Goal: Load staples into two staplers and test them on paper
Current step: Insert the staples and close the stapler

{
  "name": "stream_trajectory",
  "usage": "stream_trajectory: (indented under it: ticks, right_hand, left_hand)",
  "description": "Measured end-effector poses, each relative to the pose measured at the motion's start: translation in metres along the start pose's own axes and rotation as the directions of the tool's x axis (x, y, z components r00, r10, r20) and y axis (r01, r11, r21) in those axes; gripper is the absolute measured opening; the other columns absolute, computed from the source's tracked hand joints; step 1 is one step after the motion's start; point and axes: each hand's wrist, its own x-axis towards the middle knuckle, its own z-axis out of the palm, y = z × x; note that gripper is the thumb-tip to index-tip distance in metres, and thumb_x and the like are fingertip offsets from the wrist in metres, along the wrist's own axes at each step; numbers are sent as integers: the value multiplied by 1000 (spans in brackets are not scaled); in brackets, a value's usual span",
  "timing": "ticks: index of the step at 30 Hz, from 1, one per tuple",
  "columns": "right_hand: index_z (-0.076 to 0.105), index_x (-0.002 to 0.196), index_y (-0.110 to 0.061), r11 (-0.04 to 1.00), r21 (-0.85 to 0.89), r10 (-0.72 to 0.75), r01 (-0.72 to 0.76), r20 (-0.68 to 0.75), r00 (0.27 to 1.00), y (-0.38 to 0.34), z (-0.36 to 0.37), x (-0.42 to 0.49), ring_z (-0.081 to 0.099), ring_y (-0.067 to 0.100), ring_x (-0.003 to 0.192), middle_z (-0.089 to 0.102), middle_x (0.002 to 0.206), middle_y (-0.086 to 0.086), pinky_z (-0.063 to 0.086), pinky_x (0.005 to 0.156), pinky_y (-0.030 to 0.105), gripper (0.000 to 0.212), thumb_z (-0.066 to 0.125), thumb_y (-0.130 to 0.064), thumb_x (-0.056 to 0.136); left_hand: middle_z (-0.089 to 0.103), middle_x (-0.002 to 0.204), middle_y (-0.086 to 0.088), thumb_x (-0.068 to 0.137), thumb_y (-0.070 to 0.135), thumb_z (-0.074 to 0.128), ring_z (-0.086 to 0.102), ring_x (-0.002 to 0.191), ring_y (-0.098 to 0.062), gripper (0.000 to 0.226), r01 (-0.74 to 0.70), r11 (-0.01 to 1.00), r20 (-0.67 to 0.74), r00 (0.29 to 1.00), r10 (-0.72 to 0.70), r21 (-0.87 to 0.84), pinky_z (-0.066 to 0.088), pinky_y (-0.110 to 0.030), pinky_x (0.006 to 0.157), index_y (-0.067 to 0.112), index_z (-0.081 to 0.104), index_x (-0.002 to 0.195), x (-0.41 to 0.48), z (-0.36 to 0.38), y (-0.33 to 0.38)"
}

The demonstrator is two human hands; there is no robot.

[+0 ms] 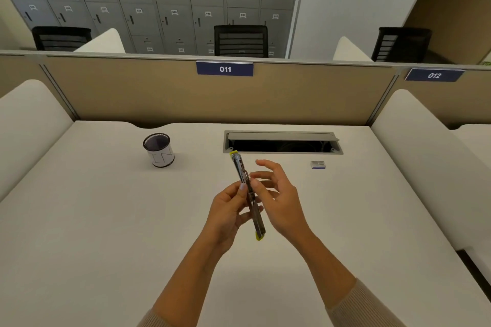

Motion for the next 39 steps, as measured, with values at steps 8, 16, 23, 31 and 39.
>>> stream_trajectory:
  ticks: [8, 16, 23, 31, 39]
  right_hand:
    - [30, 136, -57, 925, -329, -153, 190, 133, 979, 0, 4, 1, 52, 2, 113, 55, 137, -14, 35, 92, 6, 42, 40, -50, 95]
    - [27, 149, -40, 807, -556, -103, 201, 202, 974, -6, 4, 8, 52, 16, 125, 51, 144, -8, 41, 100, 24, 58, 28, -55, 94]
    - [49, 140, -31, 754, -618, -134, 222, 186, 973, -10, 4, 9, 50, 14, 124, 54, 139, -8, 45, 101, 28, 52, 35, -53, 95]
    - [64, 117, -15, 873, -435, -216, 220, 59, 975, -6, 11, 1, 58, 13, 109, 63, 120, 0, 39, 93, 10, 28, 61, -32, 94]
    - [66, 106, -15, 925, -336, -175, 178, 37, 984, -7, 10, 0, 55, 20, 124, 65, 122, 3, 35, 114, 30, 20, 66, -28, 91]
  left_hand:
    - [75, 107, -3, 84, 37, 54, 72, 97, -24, 36, -26, 1000, -12, 1000, 26, -5, 58, -29, 70, 22, 70, 113, 0, -4, 2]
    - [76, 98, -8, 80, 38, 57, 73, 91, -27, 27, 2, 1000, -55, 998, -3, -8, 59, -31, 68, 26, 78, 92, 3, -7, 6]
    - [75, 85, -11, 80, 34, 58, 73, 80, -25, 27, 25, 999, -99, 995, -28, -39, 59, -31, 64, 19, 80, 82, 7, -10, 5]
    - [75, 81, -7, 95, 25, 51, 73, 75, -23, 35, 47, 998, -121, 991, -52, -49, 59, -30, 61, 18, 81, 79, 6, -6, -1]
    - [75, 77, -5, 98, 22, 49, 73, 70, -22, 38, 58, 997, -128, 990, -64, -55, 58, -28, 58, 19, 81, 77, 8, -5, -5]
